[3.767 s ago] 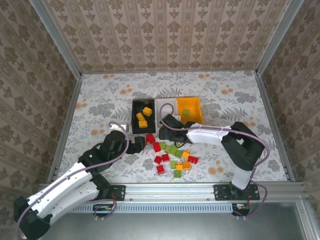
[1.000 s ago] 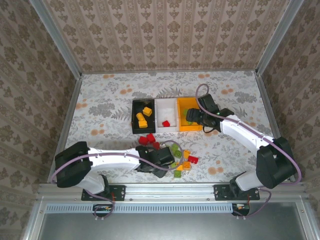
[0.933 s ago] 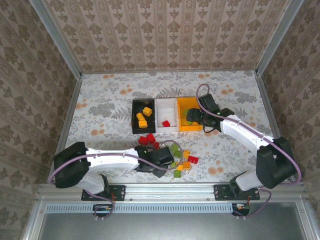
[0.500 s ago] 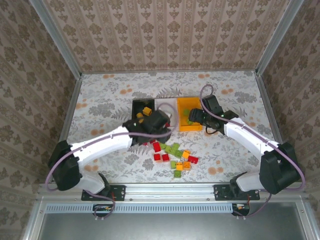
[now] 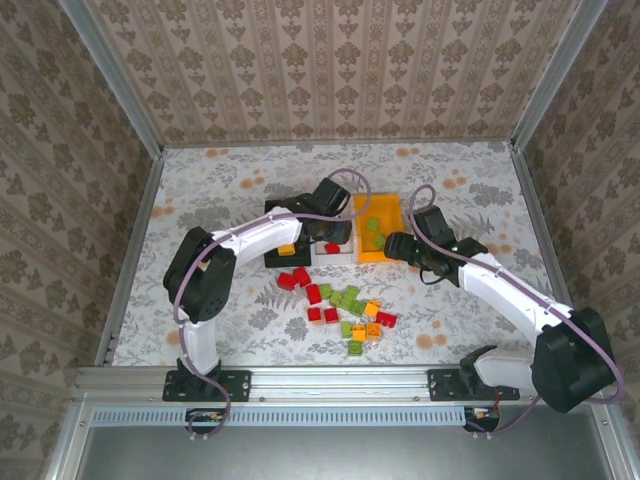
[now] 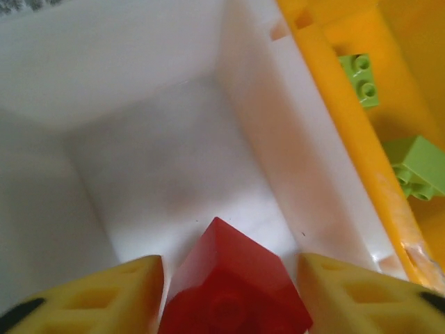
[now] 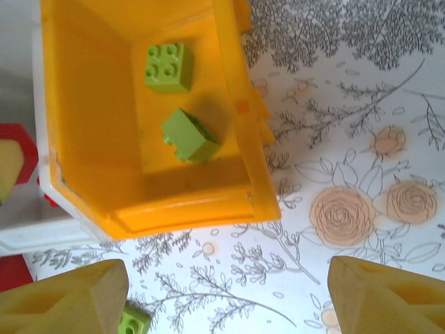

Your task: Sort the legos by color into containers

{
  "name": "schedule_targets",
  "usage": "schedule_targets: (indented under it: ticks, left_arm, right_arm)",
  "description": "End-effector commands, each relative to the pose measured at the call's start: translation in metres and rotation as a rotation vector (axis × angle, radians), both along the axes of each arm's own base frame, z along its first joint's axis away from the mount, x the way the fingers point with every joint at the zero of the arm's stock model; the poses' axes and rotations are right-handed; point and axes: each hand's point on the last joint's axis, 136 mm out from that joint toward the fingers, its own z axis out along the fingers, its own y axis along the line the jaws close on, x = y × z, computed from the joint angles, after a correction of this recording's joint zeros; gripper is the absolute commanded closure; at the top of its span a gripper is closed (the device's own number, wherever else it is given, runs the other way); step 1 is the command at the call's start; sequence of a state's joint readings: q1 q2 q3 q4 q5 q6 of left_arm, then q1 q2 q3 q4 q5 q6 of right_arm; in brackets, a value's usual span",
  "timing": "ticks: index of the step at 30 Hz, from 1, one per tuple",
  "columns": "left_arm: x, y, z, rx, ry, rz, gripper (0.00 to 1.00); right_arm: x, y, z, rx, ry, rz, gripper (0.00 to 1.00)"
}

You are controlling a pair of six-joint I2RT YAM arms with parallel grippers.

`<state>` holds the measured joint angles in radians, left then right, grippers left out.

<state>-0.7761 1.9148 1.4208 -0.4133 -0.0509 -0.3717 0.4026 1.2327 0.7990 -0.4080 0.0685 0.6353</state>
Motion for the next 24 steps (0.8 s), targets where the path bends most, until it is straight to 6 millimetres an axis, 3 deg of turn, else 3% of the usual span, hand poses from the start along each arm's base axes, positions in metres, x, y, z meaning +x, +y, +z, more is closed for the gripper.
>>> schedule_targets:
  ticks: [1,6,9,10,12,18,24]
  left_arm:
    - [0.005,-0.011,0.028,-0.071,-0.023,-0.015,0.34]
    - [-0.010,-0.020,0.080,-0.195,-0.083,-0.040,0.18]
    - [-0.033,-0.019,0.115,-0.282,-0.122,-0.071,0.11]
    - [-0.042,-0.018,0.122,-0.302,-0.130,-0.080,0.04]
    - [-0.063,-0.012,0.133,-0.330,-0.145,-0.100,0.00]
    - [-0.117,0.013,0.123,-0.315,-0.178,-0.115,0.00]
    - [-0.143,0.051,0.089,-0.297,-0.126,-0.041,0.00]
  right_arm:
    - [-0.019,-0.001,-0.008,0.028,0.058,0.008,0.22]
    - [-0.042,0.006,-0.018,0.052,0.115,0.052,0.21]
    - [-0.058,0.012,-0.022,0.051,0.141,0.093,0.21]
    - [-0.067,0.014,-0.026,0.046,0.168,0.109,0.22]
    - [-0.082,0.022,-0.033,0.043,0.206,0.156,0.22]
    - [-0.115,0.045,-0.056,-0.014,0.301,0.275,0.22]
    - [-0.129,0.052,-0.069,-0.085,0.325,0.341,0.22]
